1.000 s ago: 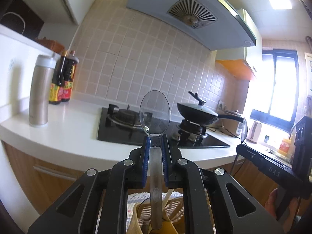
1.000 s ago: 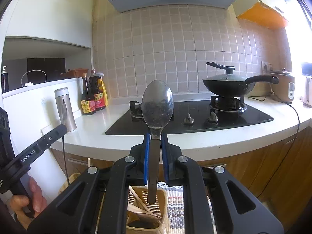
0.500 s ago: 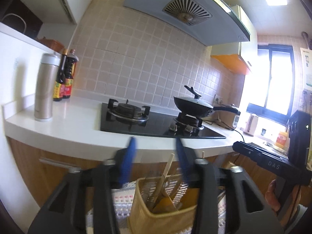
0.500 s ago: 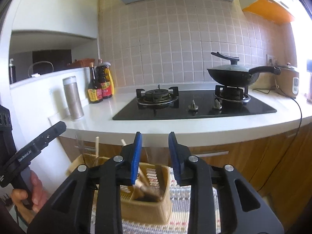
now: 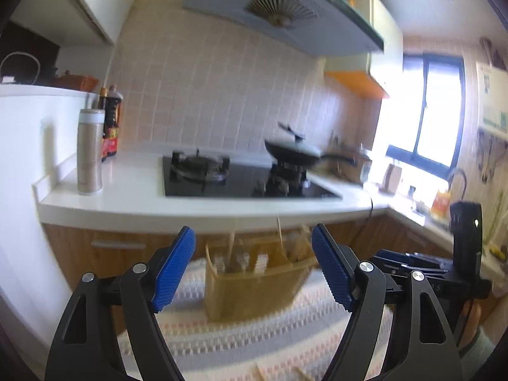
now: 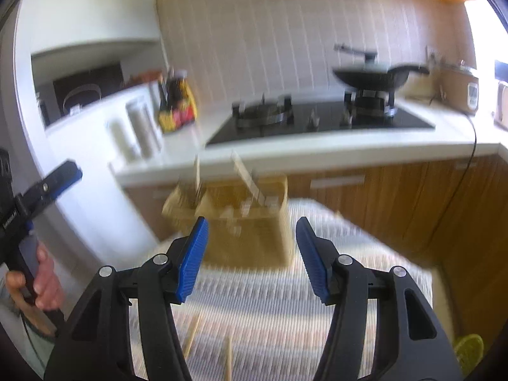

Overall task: Organize utensils
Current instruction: 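Grasp a chopstick with the right tool while the left tool grasps the last chopstick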

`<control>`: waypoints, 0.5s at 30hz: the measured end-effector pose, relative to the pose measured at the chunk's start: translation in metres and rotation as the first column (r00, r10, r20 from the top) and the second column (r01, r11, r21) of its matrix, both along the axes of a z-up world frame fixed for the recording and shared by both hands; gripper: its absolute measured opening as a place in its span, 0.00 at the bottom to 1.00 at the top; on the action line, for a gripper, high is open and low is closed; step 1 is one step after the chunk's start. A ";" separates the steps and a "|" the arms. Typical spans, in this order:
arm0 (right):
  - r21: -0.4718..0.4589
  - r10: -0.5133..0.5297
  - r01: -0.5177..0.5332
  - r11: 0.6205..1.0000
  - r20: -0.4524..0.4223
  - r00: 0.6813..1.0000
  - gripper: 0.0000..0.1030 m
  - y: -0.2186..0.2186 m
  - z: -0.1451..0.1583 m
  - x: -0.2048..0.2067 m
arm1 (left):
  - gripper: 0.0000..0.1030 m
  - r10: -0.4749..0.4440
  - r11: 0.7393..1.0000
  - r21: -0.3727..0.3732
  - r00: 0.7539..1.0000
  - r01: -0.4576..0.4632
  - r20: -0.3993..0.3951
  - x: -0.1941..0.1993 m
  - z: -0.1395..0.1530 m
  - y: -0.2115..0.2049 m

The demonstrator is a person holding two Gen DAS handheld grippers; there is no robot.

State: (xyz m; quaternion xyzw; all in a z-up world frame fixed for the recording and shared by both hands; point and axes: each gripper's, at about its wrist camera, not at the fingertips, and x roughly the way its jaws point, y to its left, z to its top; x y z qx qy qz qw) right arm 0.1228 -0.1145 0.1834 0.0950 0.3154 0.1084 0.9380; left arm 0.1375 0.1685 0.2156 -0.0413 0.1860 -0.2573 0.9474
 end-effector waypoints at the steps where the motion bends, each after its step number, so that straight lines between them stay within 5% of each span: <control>1: -0.007 0.013 -0.013 1.000 -0.033 0.999 0.52 0.003 -0.003 -0.002 | 0.72 -0.004 1.000 0.024 1.000 0.004 -0.020 -0.005 -0.003 -0.002; 7: -0.034 0.094 -0.105 0.994 -0.249 0.964 0.52 0.026 -0.052 -0.021 | 0.72 -0.031 0.991 0.123 0.982 0.054 -0.185 -0.028 -0.063 -0.016; 15: 0.006 0.144 -0.157 0.988 -0.435 0.889 0.46 0.049 -0.111 -0.045 | 0.69 0.003 0.991 0.120 0.890 0.058 -0.455 -0.025 -0.145 -0.013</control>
